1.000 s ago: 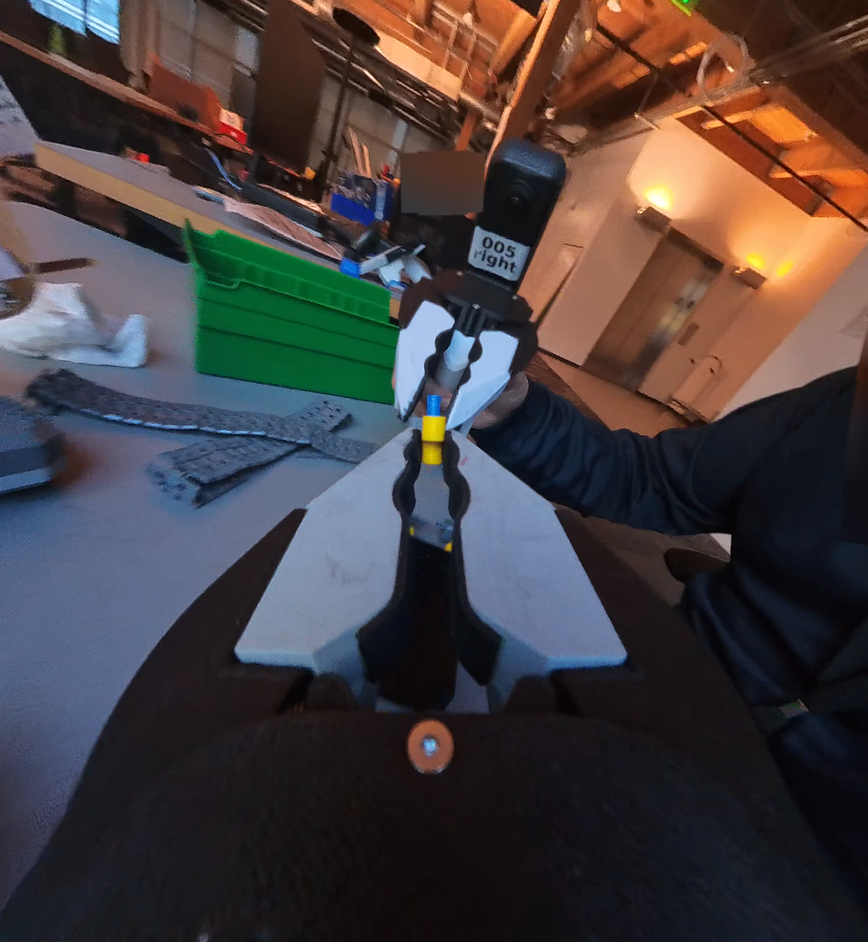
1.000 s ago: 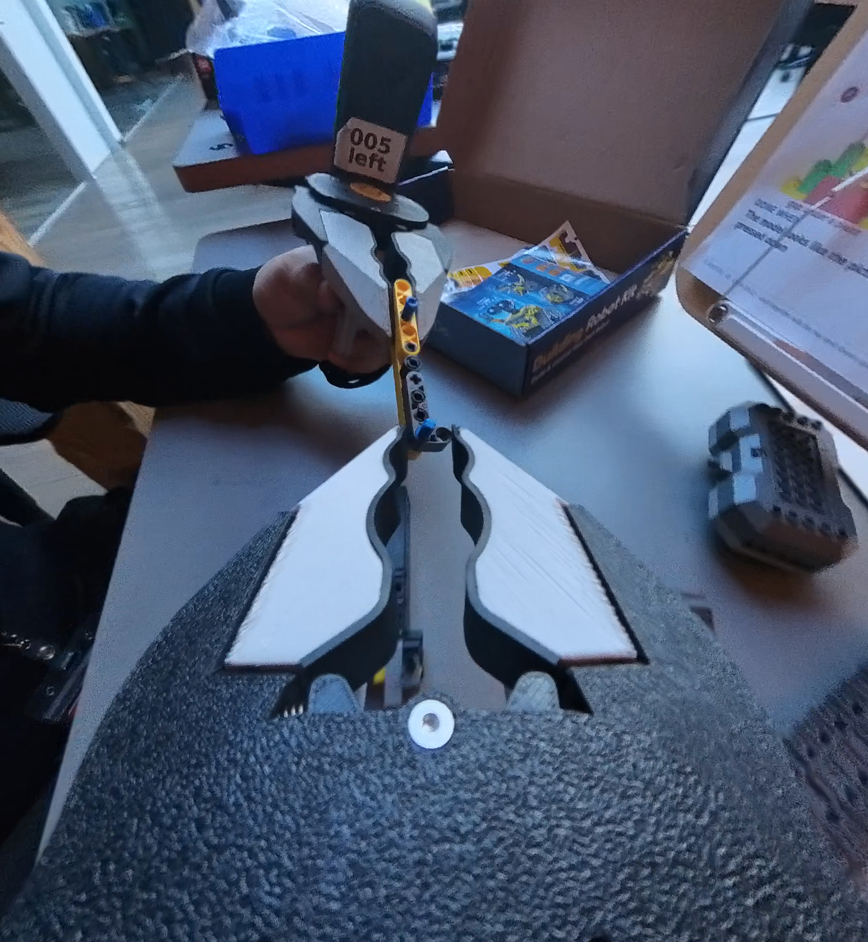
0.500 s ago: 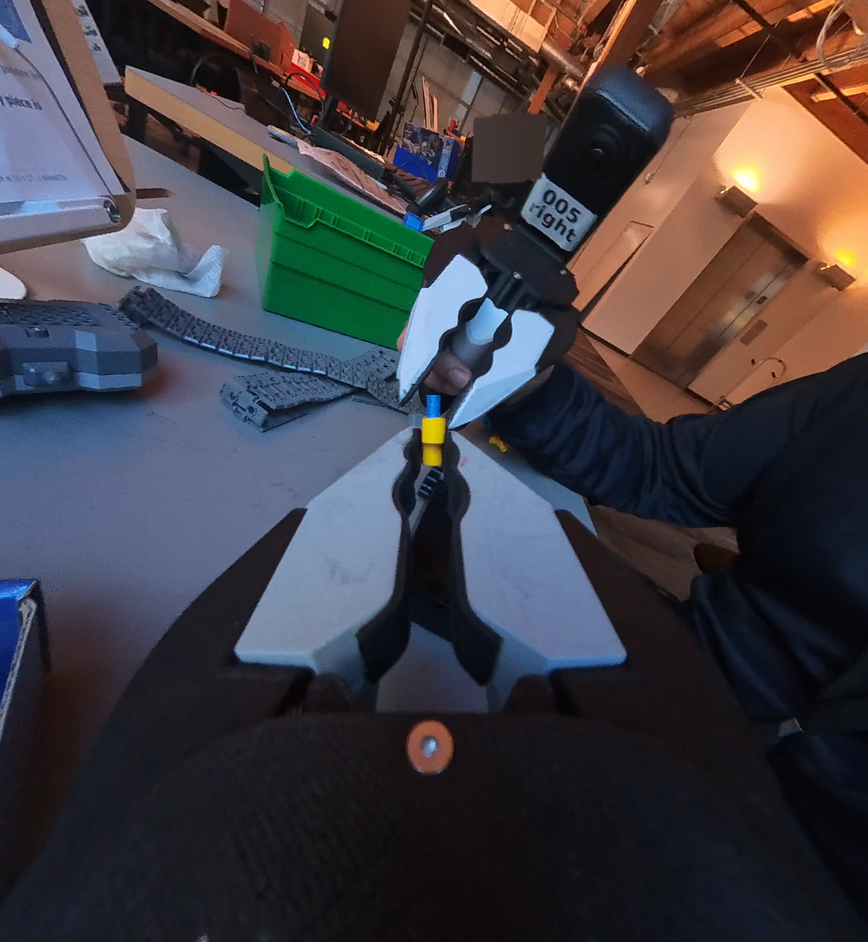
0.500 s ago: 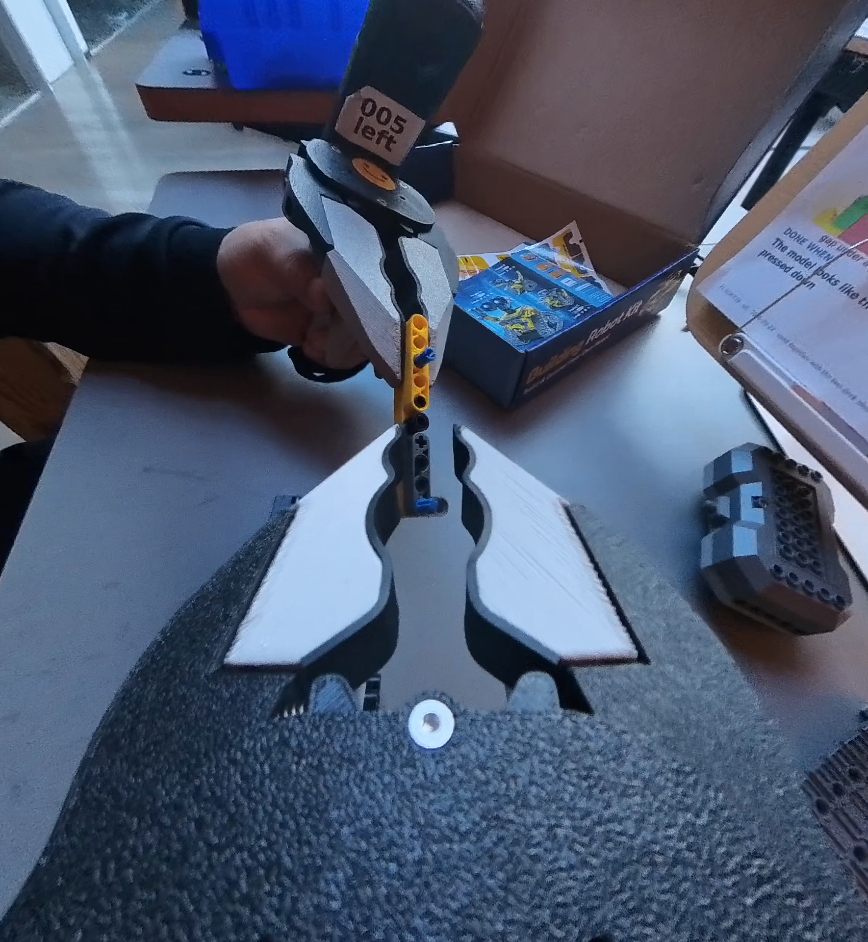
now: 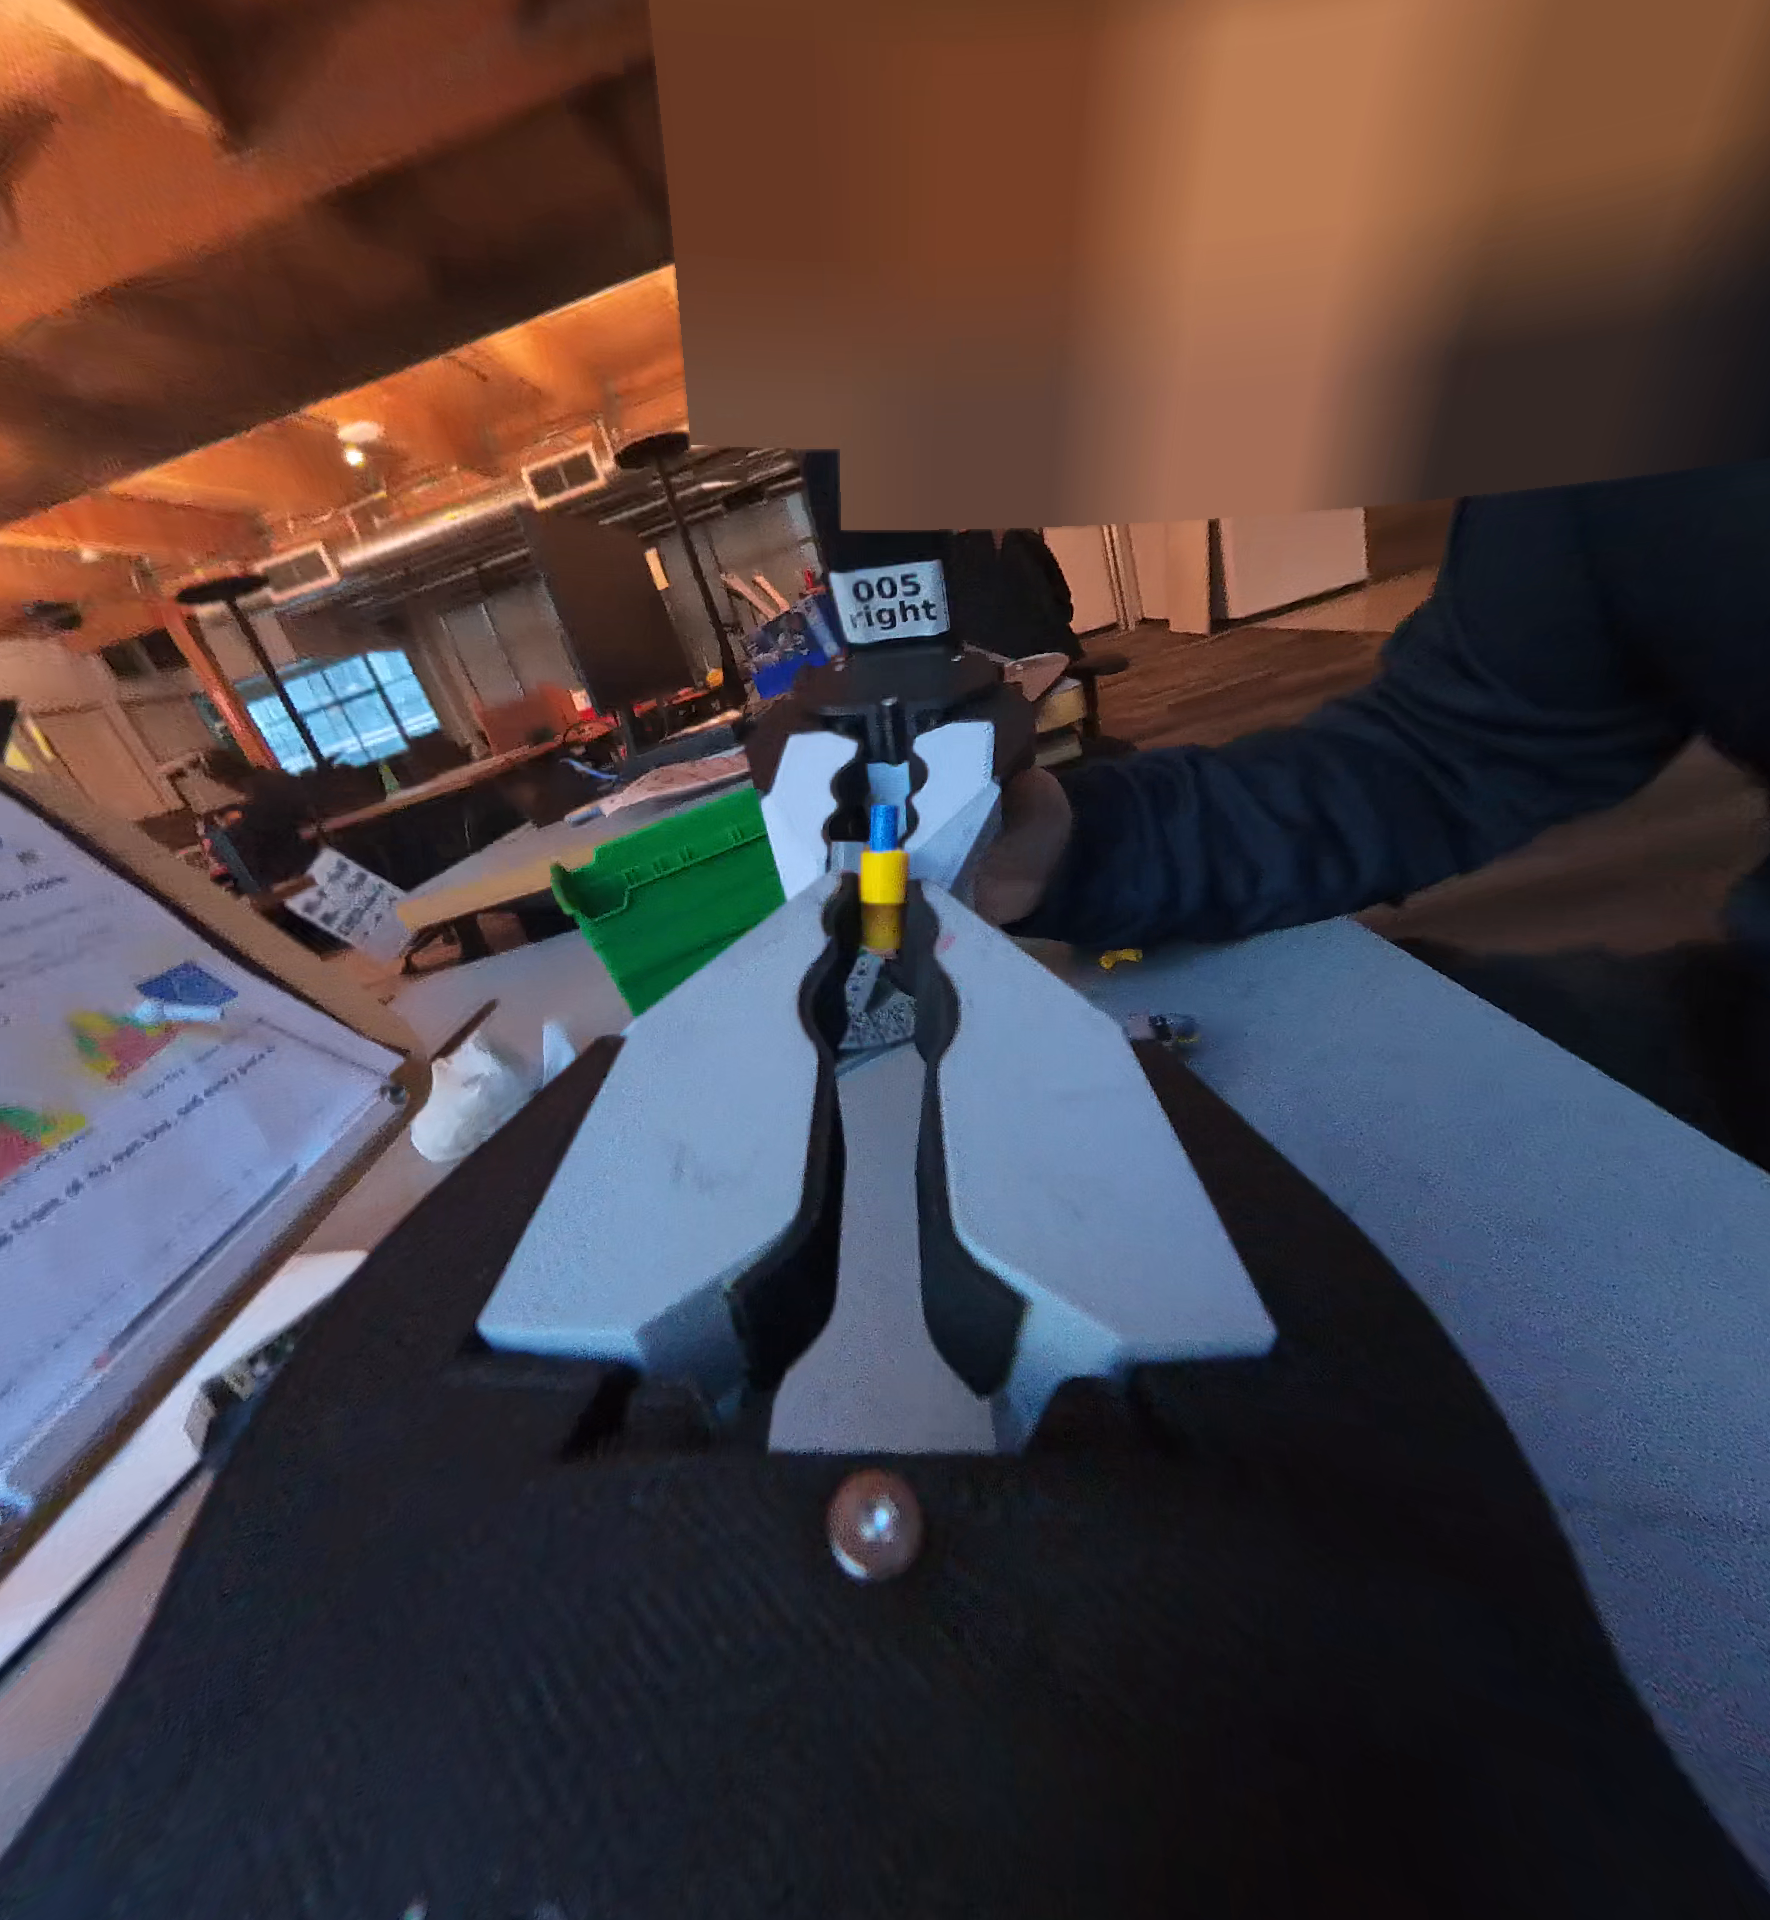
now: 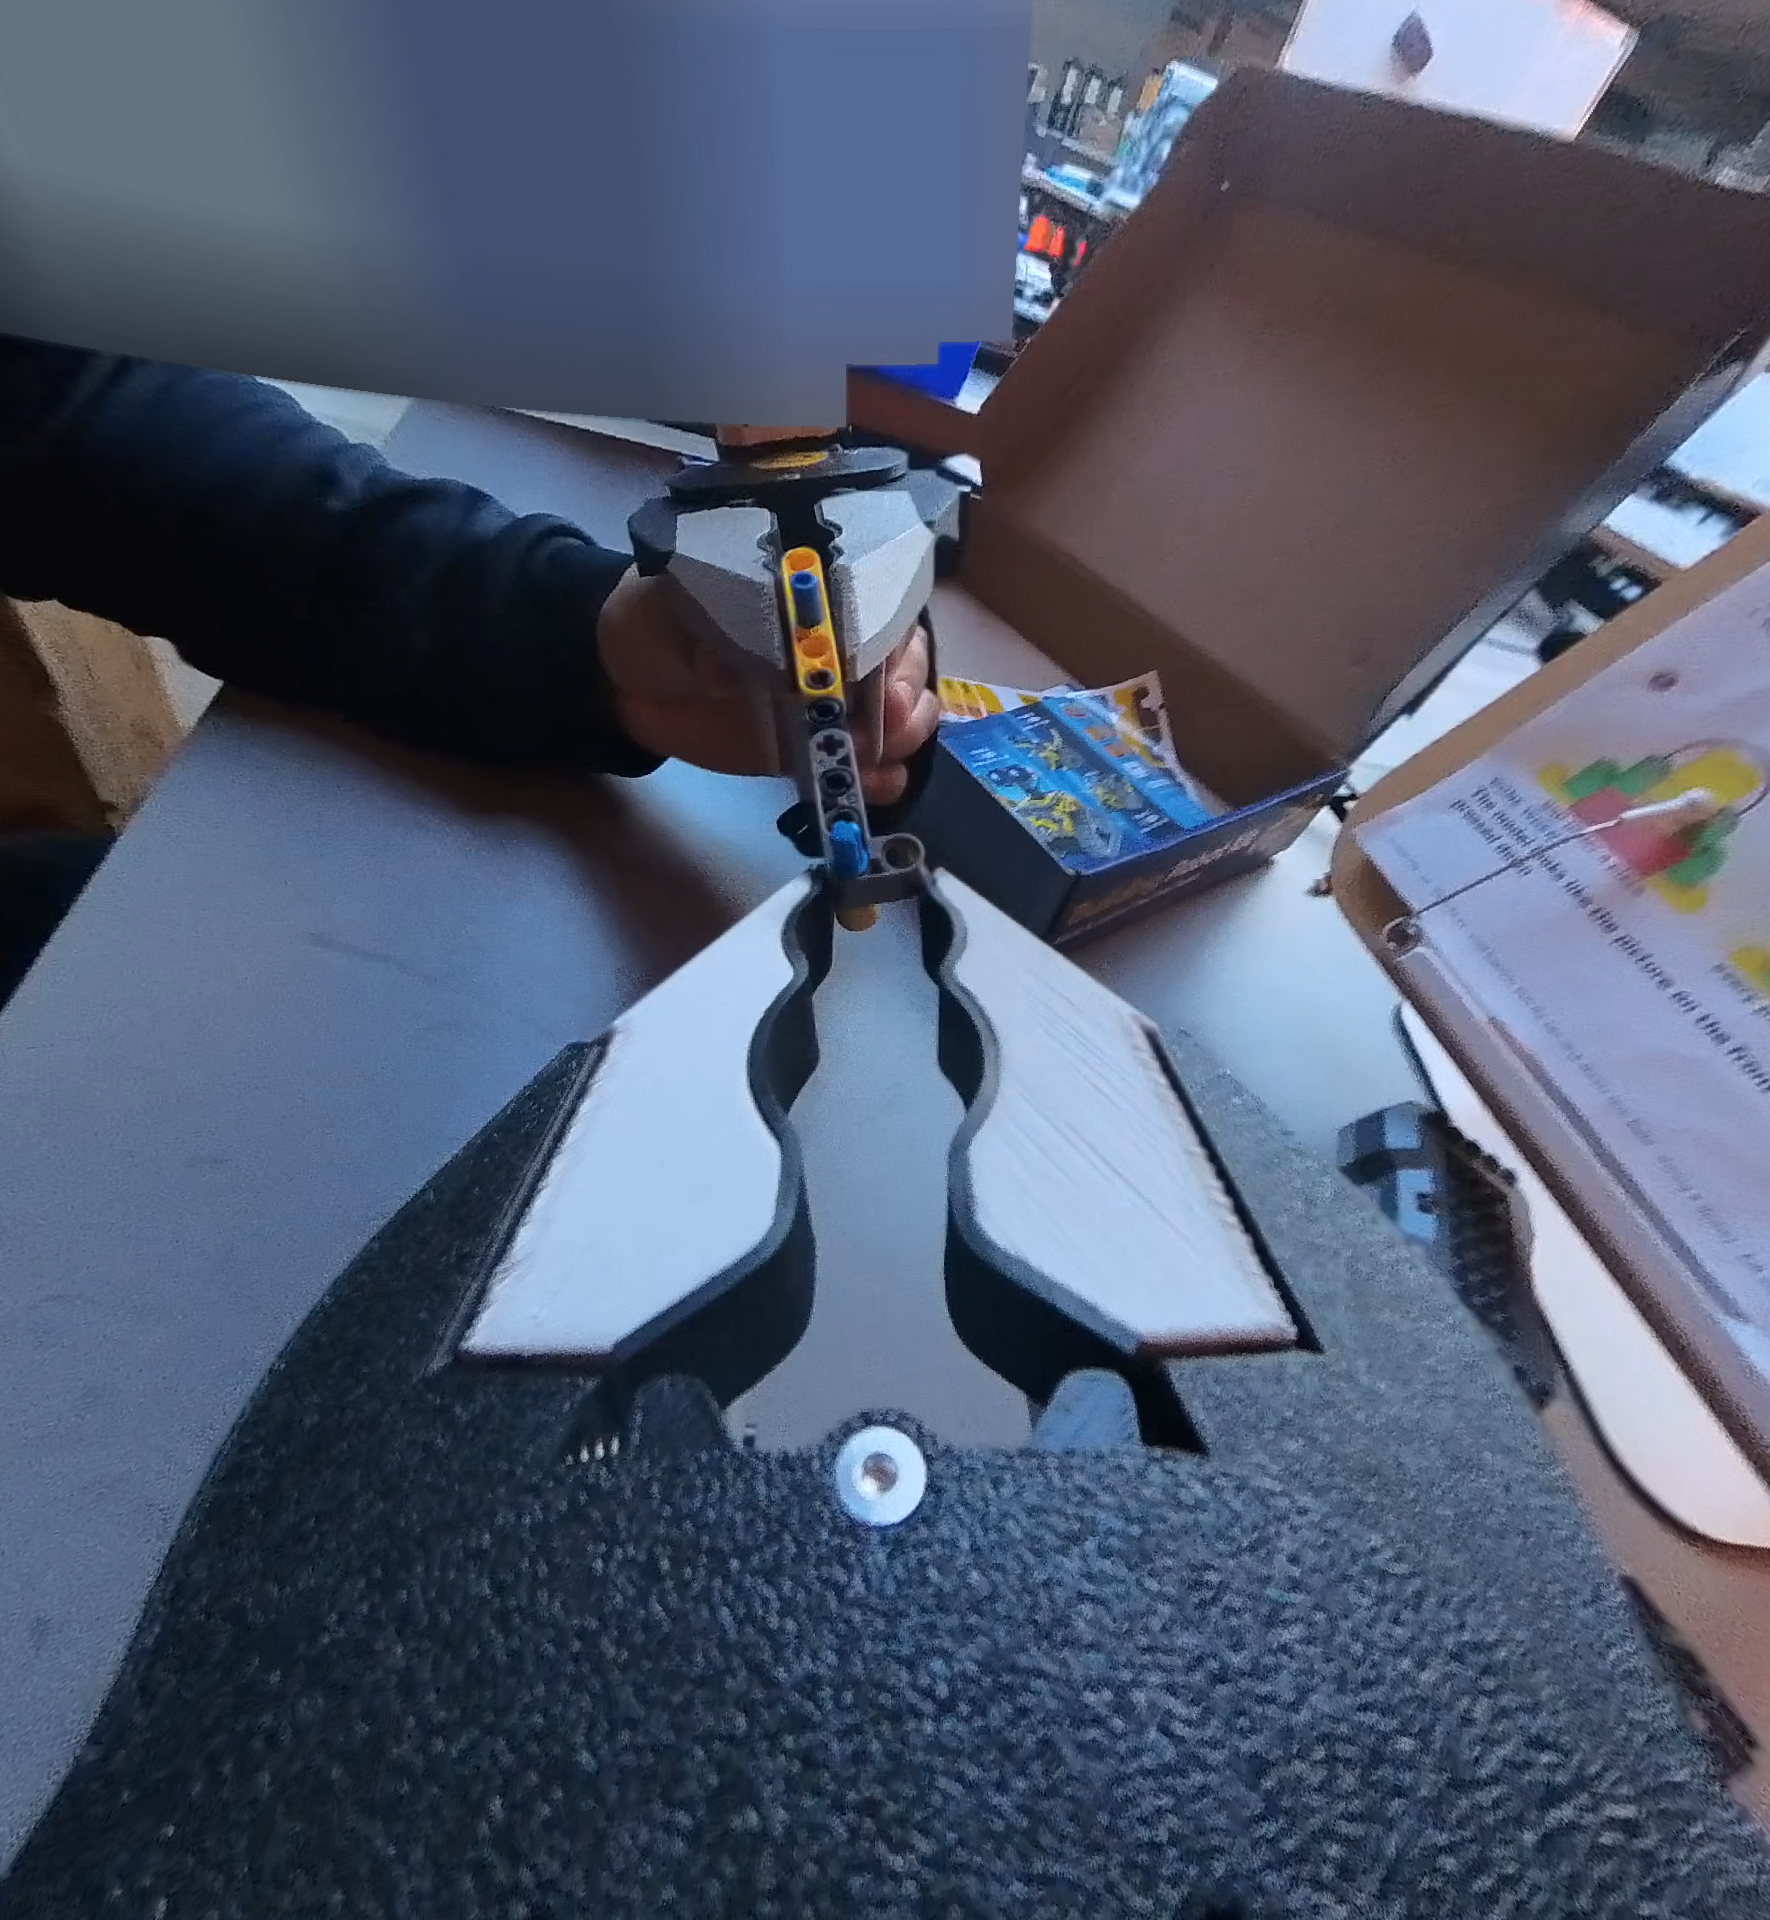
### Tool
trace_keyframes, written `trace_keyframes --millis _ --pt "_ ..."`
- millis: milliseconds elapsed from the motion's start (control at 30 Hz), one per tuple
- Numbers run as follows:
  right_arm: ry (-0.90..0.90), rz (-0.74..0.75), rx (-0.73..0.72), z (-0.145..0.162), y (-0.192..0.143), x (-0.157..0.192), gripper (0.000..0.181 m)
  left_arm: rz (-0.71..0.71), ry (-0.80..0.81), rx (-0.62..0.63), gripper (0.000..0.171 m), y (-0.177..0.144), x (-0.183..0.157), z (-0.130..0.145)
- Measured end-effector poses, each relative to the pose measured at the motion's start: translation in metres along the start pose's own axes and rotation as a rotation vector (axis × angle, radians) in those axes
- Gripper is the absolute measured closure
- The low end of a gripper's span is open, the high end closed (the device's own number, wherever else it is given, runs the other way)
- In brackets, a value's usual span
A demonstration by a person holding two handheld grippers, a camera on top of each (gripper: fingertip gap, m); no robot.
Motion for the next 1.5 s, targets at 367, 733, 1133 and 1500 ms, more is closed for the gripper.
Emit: trace_keyframes --millis 367,733,1133,1500 --pt "-0.107 0.066 -0.004 0.003 0.002 -0.004 0.167 0.002 0.169 0.103 0.167 -0.002 -0.003 0.004" --pt "-0.126 0.067 -0.064 -0.009 -0.003 -0.001 0.174 -0.029 0.096 0.081 0.166 0.0 0.0 0.006" --pt "-0.058 0.078 -0.031 0.003 0.001 -0.007 0.152 -0.046 -0.034 0.151 0.166 0.008 -0.005 0.009" --pt "-0.278 0.289 0.212 0.037 0.005 -0.032 0.149 -0.242 -0.949 0.068 0.166 0.002 0.028 0.04"
Point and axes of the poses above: each gripper's, where its closed fingertips meet, y out along the fingers, z out of its underside, x = y × z across the jaws, the point moved 2 cm from there along -y, back along the fingers, and after that the axes turned 7 degrees about -x, right-handed, at the moved point
